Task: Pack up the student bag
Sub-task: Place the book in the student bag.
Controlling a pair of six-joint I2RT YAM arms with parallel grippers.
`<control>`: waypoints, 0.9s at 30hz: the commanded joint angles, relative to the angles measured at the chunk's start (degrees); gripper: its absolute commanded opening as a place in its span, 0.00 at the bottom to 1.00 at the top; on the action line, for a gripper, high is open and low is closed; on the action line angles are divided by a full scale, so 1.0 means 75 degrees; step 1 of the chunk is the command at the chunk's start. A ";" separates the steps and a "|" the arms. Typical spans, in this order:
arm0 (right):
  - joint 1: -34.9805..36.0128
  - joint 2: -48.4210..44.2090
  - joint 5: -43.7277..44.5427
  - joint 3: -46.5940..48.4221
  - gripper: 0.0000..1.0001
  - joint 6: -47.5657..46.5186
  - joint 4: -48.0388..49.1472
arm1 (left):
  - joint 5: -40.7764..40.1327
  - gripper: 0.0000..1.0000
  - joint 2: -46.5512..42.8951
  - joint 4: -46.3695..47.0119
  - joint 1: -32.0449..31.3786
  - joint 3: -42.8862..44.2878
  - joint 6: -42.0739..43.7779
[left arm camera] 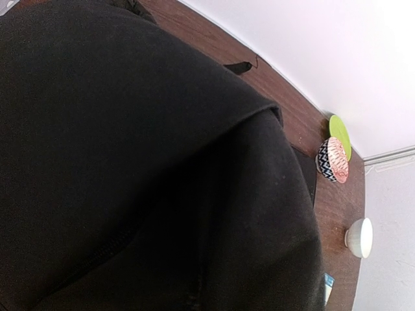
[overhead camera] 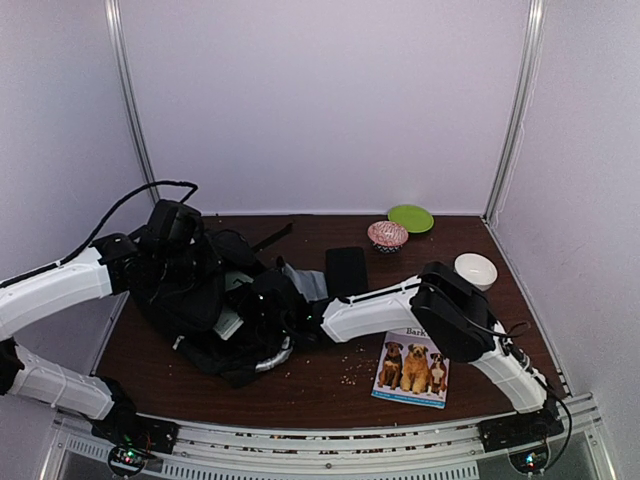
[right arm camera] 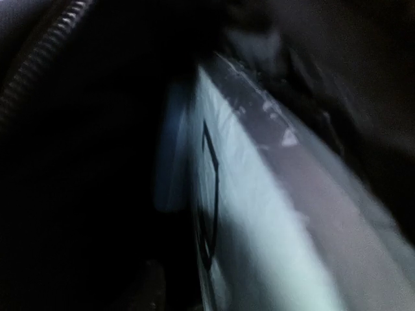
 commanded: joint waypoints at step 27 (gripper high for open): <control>-0.0286 -0.2087 -0.0598 -0.2280 0.11 -0.1384 -0.0400 | 0.0960 0.00 0.0165 0.1389 -0.0135 0.0191 -0.0056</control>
